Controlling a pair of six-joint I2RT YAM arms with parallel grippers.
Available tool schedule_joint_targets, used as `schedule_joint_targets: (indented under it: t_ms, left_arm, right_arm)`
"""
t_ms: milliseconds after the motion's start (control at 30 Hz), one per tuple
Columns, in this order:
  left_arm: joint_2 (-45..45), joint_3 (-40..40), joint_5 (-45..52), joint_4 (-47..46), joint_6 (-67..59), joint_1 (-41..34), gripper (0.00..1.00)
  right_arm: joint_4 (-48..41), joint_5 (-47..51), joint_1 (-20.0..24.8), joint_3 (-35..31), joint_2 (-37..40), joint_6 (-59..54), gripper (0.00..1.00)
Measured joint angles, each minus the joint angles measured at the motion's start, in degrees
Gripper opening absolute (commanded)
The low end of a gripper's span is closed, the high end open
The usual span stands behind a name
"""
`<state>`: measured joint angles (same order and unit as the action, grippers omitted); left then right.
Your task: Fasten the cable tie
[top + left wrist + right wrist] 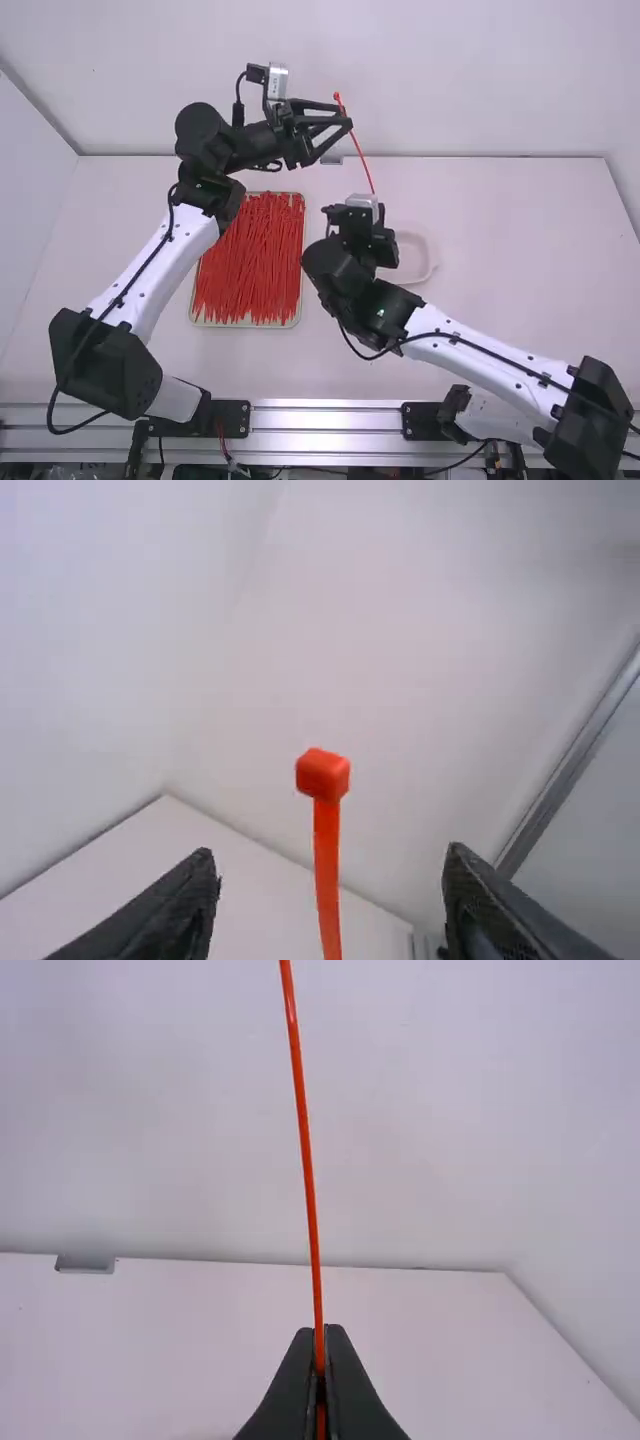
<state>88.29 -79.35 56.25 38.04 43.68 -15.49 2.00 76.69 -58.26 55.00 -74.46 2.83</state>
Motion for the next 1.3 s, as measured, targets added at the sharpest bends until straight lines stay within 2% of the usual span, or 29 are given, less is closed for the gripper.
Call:
schedule_joint_targets:
  t_ms: [67, 267, 300, 367, 467, 533, 600, 900, 933, 1000, 1033, 1100, 1200, 1267, 1300]
  left_arm:
    - [0.0, 0.0, -0.07, -0.26, 0.11, 0.0, 0.53]
    - [0.0, 0.0, -1.05, -0.44, 1.01, 0.0, 0.32]
    - [0.0, 0.0, -1.05, -0.44, 1.42, 0.0, 0.25]
    - [0.0, 0.0, -1.05, -0.48, 1.64, 0.0, 0.19]
    - [0.0, 0.0, -1.03, -0.44, 1.84, 0.0, 0.17]
    - [-0.02, 0.0, -1.07, -0.46, 2.32, 0.0, 0.12]
    - [0.0, 0.0, -1.05, -0.44, 2.82, 0.0, 0.02]
    - [0.0, 0.0, -1.03, -0.44, 3.08, 0.0, 0.02]
    - [-0.02, 0.0, -1.03, -0.46, 3.06, 0.0, 0.02]
    - [0.0, 0.0, -0.96, -0.44, 3.06, 0.02, 0.02]
    - [-0.02, 0.0, -0.98, -0.44, 3.06, 0.02, 0.02]
    - [0.0, 0.0, -0.96, -0.5, 3.02, 0.35, 0.02]
    - [0.0, 0.0, -0.85, -2.03, 2.25, 0.81, 0.02]
    - [0.0, 0.0, -1.09, -4.44, 1.14, 1.18, 0.02]
    - [0.0, 0.0, -1.14, -4.94, 0.74, 1.31, 0.02]
  right_arm:
    - [0.02, 0.02, -0.48, 0.02, 0.0, -0.02, 0.0]
    - [0.0, 0.0, -1.31, 0.0, -0.02, -0.24, 0.0]
    - [0.0, -0.02, -1.18, 0.0, -0.02, -0.26, 0.0]
    - [0.0, 0.0, -1.03, 0.0, -0.02, -0.26, 0.0]
    - [-0.02, 0.02, -0.98, 0.0, 0.0, -0.28, 0.0]
    - [0.0, 0.02, -0.98, 0.02, 0.0, -0.26, 0.0]
    - [-0.02, 0.02, -0.98, 0.0, 0.0, -0.26, 0.0]
    - [-0.02, 0.0, -0.85, 0.0, 0.0, -0.28, 0.0]
    - [-0.02, 0.0, -0.96, 0.0, 0.0, -0.31, 0.09]
    - [0.11, -0.02, -1.01, 0.0, 0.0, -0.31, 0.37]
    - [0.09, -0.09, -1.01, 0.0, -0.02, -0.46, 0.38]
    - [0.13, -0.96, -1.01, 0.0, -0.02, -0.42, 0.55]
    - [-0.02, -2.86, -1.79, 0.0, 0.0, -0.42, 0.7]
    - [0.42, -4.52, -3.34, 0.0, 0.0, -0.66, 0.86]
    - [0.5, -5.03, -3.8, 0.0, 0.0, -0.87, 0.87]
